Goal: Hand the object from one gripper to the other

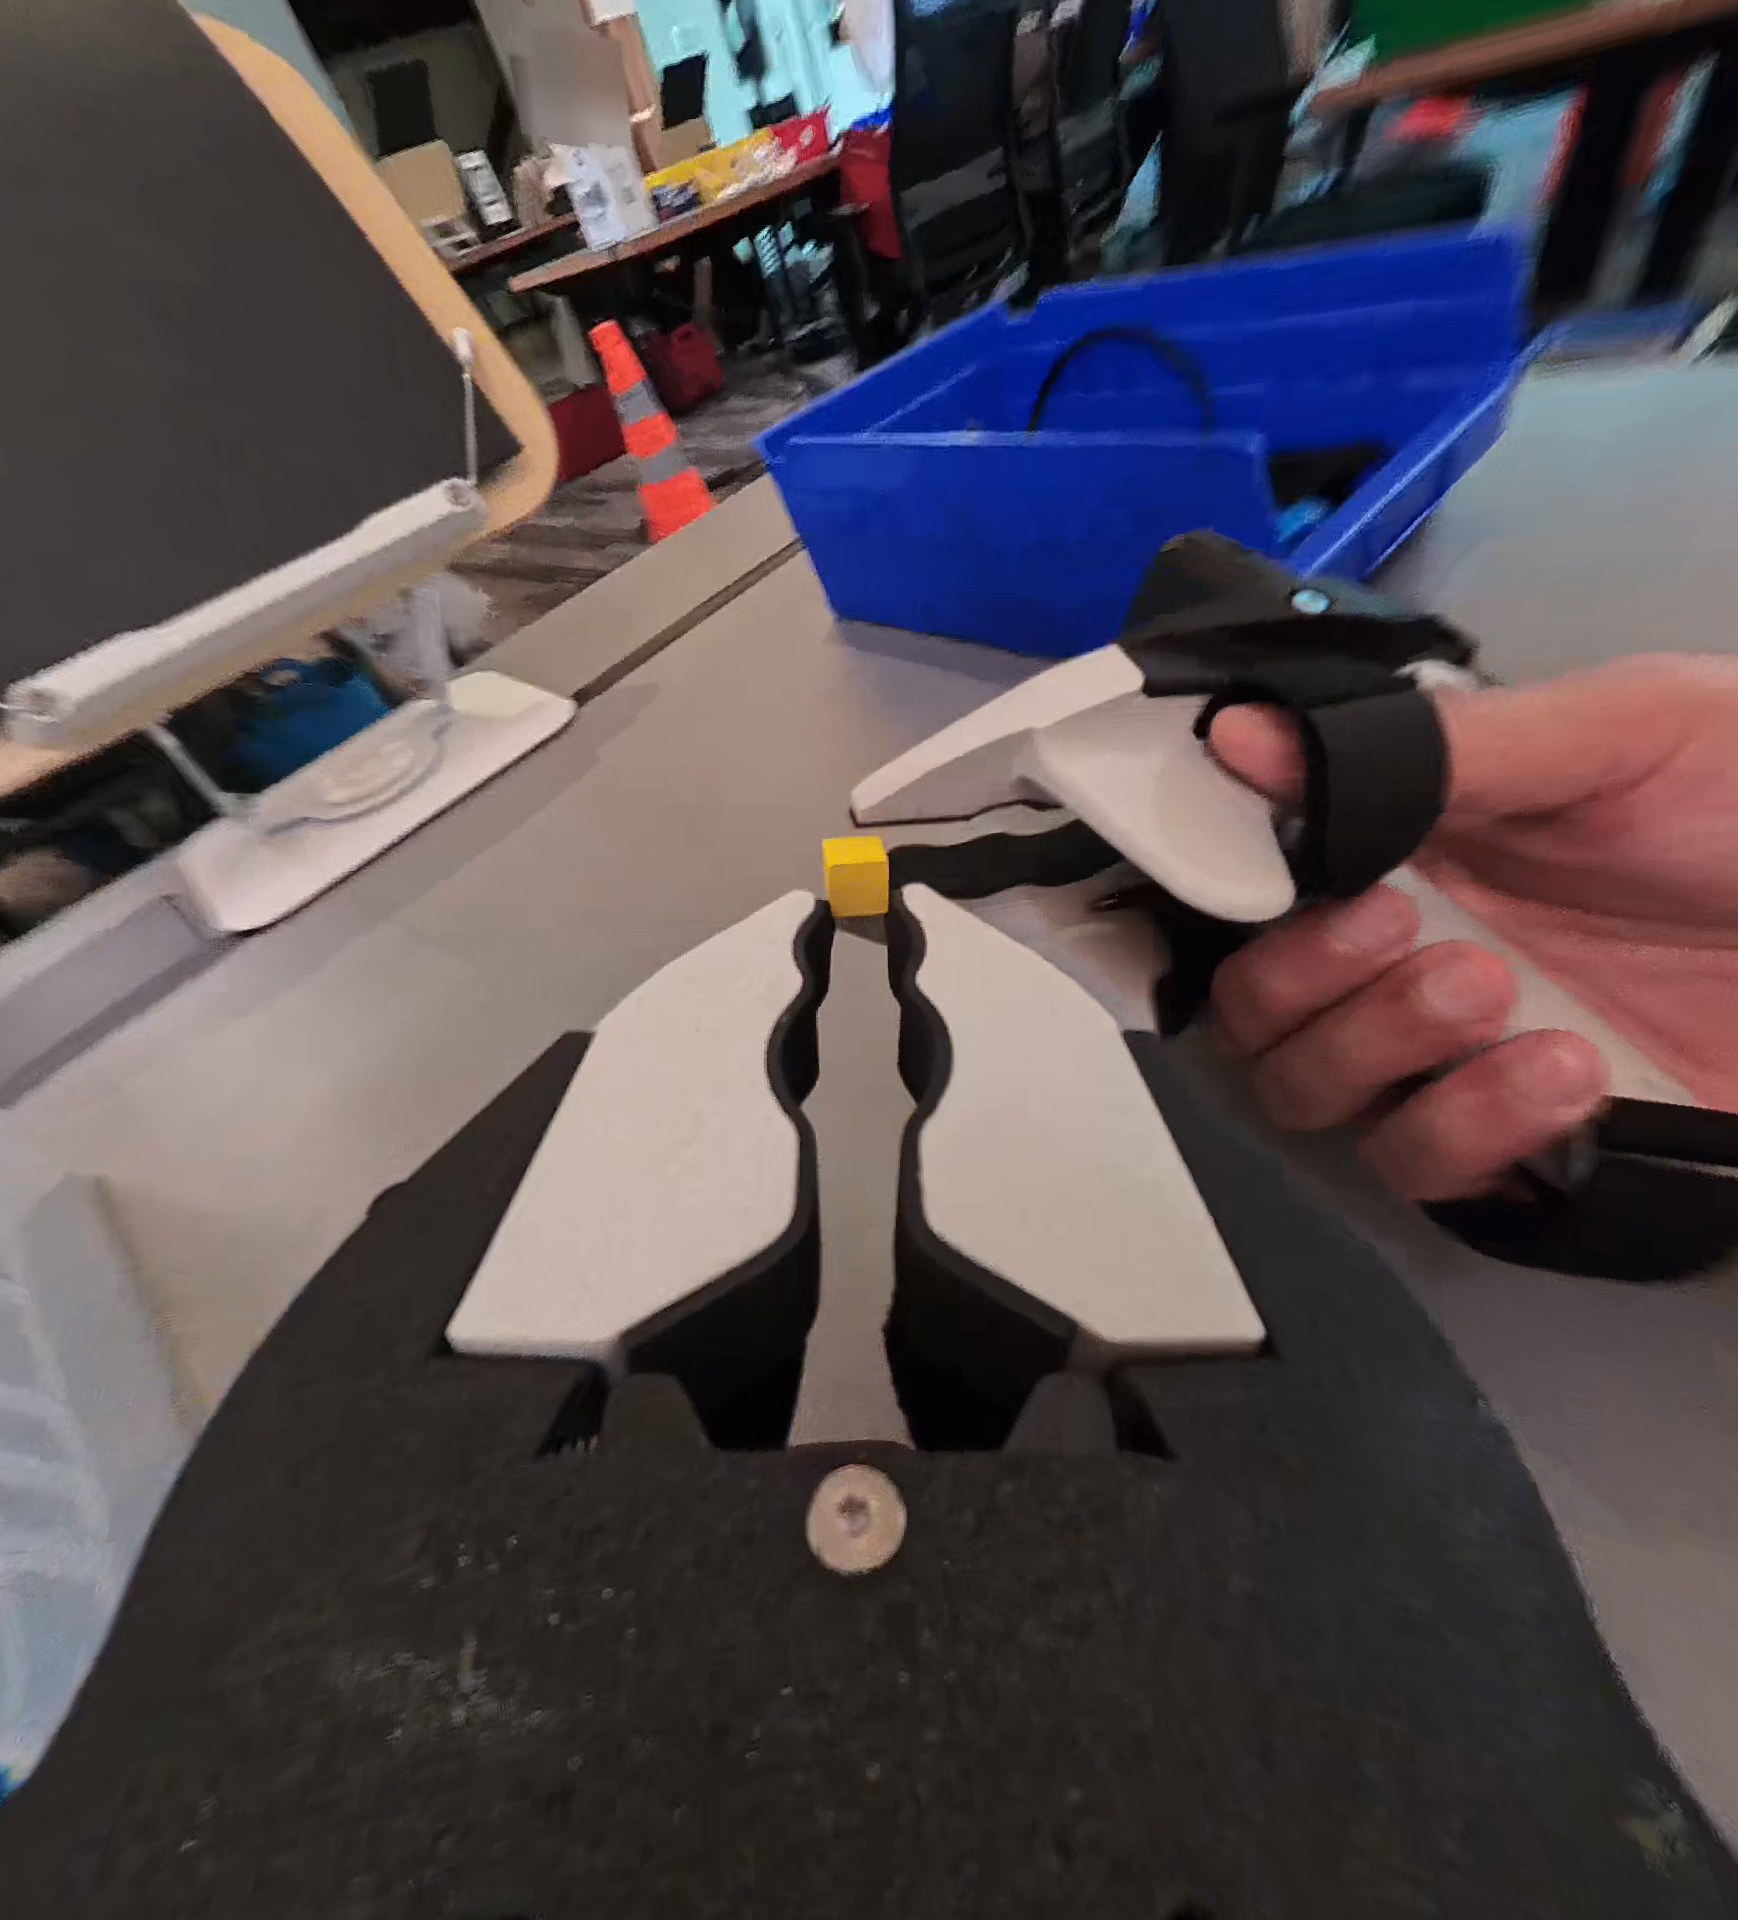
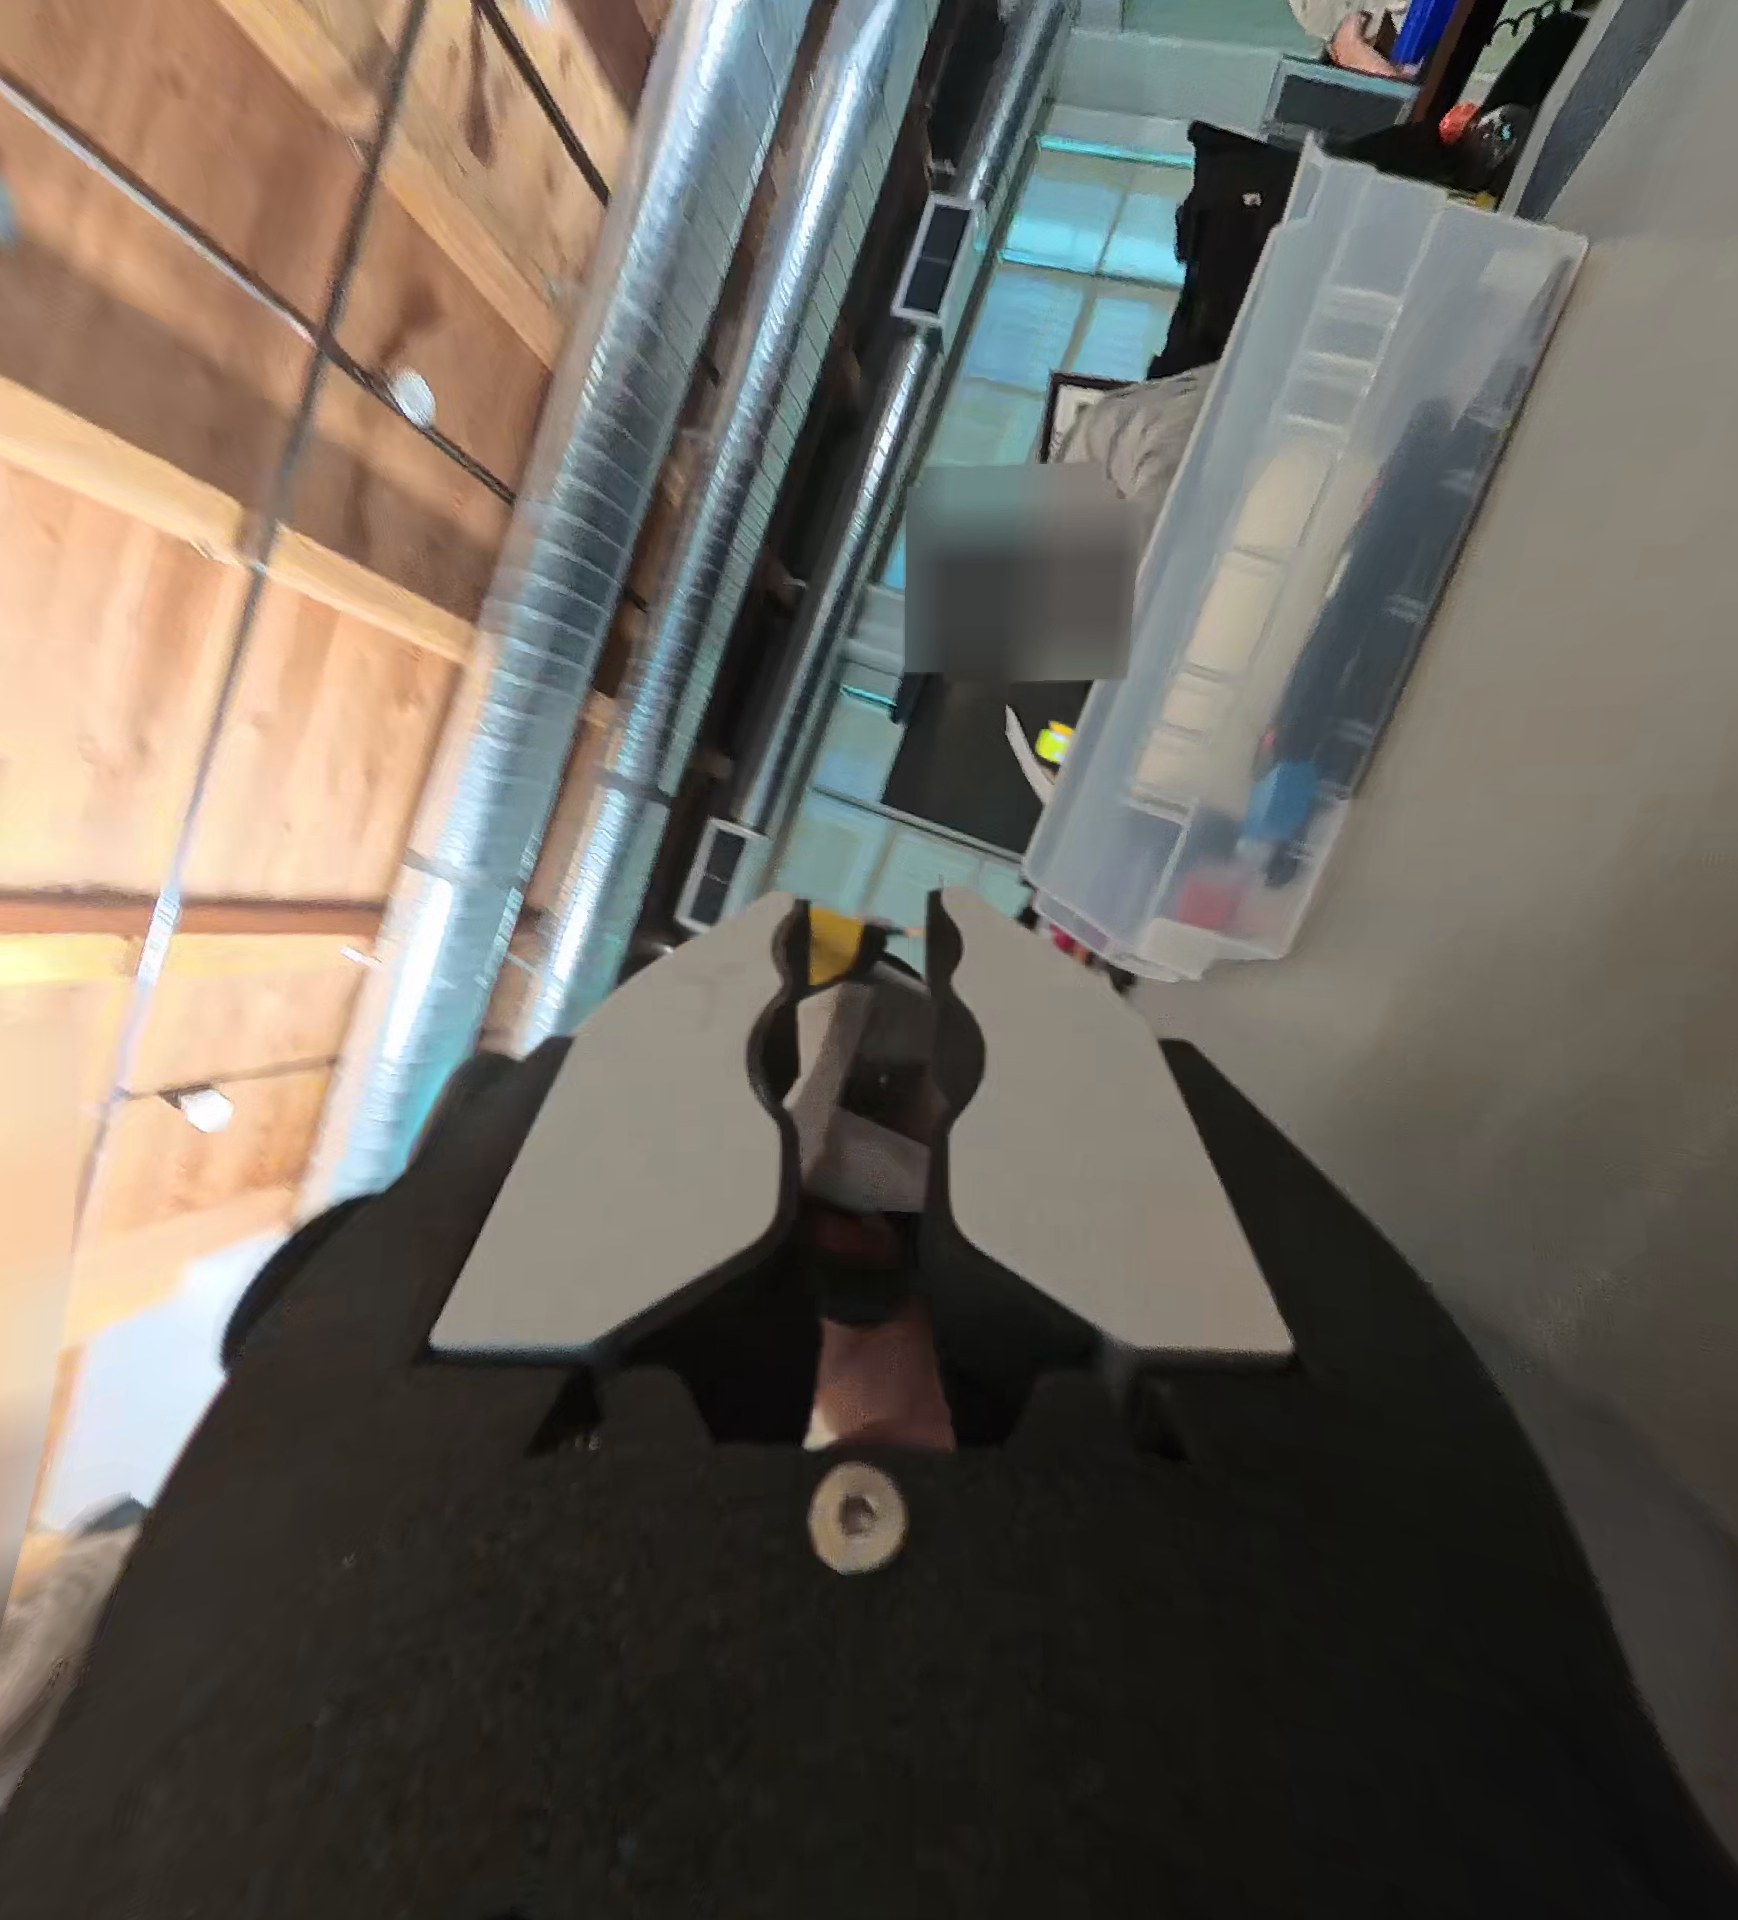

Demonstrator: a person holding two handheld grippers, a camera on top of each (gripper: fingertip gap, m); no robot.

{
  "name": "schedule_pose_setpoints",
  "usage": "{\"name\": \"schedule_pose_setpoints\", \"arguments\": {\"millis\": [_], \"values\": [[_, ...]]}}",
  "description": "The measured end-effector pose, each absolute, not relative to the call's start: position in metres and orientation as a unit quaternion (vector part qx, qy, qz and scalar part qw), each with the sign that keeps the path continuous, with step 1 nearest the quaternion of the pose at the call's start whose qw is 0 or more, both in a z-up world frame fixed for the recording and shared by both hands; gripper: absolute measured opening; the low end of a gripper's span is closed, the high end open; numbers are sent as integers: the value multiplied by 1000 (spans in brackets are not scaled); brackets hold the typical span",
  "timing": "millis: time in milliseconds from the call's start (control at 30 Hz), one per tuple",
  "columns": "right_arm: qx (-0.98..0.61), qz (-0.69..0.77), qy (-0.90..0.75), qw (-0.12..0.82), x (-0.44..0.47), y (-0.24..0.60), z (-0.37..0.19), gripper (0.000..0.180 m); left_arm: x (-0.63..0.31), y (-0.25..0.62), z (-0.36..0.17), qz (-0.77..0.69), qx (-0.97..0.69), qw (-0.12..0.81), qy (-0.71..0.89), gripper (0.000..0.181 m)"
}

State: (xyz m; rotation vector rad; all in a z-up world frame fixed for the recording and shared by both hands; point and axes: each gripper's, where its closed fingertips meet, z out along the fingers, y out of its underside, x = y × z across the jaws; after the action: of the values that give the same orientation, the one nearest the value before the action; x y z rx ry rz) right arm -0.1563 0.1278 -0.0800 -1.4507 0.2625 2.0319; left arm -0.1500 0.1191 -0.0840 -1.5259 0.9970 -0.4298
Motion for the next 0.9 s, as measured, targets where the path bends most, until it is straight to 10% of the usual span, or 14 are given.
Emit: {"name": "schedule_pose_setpoints", "arguments": {"millis": [300, 900], "values": [[-598, 597, -330, 422, -154, 99, -65, 25, -156, 94, -63, -532, -619, 442, 372, 9], [-573, 642, -348, 373, -159, 79, -62, 10, -143, 72, -69, -558, -609, 394, 402, 9]]}}
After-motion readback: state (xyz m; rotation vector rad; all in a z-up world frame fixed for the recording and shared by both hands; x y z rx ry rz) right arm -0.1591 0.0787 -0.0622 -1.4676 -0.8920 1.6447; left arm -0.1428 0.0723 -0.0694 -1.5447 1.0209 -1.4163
